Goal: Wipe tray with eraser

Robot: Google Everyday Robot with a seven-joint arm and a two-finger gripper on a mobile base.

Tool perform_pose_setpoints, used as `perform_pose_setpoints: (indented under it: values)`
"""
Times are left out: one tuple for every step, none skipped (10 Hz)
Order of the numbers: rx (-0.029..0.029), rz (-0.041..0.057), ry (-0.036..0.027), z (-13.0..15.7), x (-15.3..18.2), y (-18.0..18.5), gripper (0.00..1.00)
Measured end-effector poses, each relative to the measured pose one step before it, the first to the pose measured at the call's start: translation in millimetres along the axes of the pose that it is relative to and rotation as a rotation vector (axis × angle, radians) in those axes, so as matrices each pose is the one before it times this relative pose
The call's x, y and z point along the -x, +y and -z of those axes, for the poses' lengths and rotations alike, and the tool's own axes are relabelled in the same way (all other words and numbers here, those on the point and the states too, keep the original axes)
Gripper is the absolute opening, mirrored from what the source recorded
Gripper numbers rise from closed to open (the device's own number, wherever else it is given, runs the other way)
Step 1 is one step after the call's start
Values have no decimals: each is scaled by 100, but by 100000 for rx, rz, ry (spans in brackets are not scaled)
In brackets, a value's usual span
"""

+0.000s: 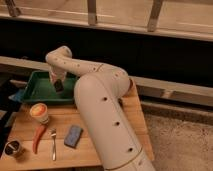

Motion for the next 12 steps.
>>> perform_pose_setpoints:
  values:
    - [2174, 2303, 355, -309, -213, 1453, 0]
    - [2287, 2134, 724, -390, -465, 1724, 0]
    - [1687, 865, 717, -294, -365, 1060, 0]
    - [1010, 361, 799, -264, -440, 410, 0]
    - [309, -493, 960, -193, -461, -203, 0]
    - [-344, -944, 1279, -163, -695, -506, 0]
    - [-934, -1534, 1171, -42, -676, -586, 0]
    - [-1388, -1400, 596, 0, -451, -706, 0]
    - [-1647, -2407, 510, 140, -570, -1081, 0]
    - [-1737, -2350, -123, 211, -159, -1207, 0]
    - [-2041, -1451, -637, 276, 260, -1177, 0]
    - [-1536, -179, -1061, 347, 514, -600, 0]
